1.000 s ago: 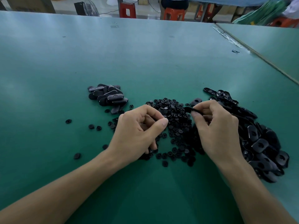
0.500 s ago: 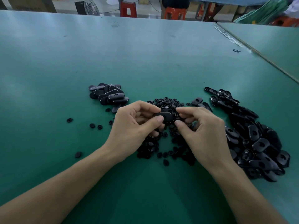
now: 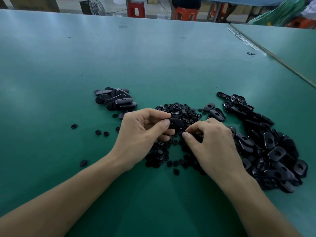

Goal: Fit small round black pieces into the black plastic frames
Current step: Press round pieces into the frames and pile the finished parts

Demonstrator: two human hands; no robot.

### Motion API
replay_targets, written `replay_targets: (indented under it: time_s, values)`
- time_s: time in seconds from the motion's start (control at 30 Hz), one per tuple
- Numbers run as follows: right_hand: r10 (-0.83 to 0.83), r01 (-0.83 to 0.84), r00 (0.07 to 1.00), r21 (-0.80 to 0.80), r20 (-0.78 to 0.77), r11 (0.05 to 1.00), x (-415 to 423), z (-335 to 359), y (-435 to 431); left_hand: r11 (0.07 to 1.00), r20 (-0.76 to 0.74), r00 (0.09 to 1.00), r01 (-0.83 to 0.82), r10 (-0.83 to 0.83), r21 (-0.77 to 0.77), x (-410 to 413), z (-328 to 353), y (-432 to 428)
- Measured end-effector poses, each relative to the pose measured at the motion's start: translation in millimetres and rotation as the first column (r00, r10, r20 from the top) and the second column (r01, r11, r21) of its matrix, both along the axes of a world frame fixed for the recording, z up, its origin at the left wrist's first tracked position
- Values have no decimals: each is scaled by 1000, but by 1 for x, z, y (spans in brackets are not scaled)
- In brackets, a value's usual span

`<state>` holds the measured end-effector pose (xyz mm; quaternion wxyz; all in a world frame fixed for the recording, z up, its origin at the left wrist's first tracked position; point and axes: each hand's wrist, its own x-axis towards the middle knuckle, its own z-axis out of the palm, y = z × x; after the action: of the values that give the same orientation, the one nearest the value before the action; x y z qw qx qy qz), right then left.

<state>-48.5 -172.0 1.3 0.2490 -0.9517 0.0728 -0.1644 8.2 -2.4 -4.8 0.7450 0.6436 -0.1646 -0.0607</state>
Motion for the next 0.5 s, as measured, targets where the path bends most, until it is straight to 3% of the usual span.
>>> replay_targets:
  time_s: [0.2,0.4,0.5]
  values:
    - [9,-9,1000,-69,4,998,2,0,0,1000,-14,1000,-1,1,11,1,0,1]
    - [11,-11,1000,-22,0,1000,9,-3,-3,1000,-3,1000,5,-5,23,0,-1,2]
    - [24,-31,995,69,100,997,8,-2,-1,1000,-3,1000,2,-2,23,0,-1,2]
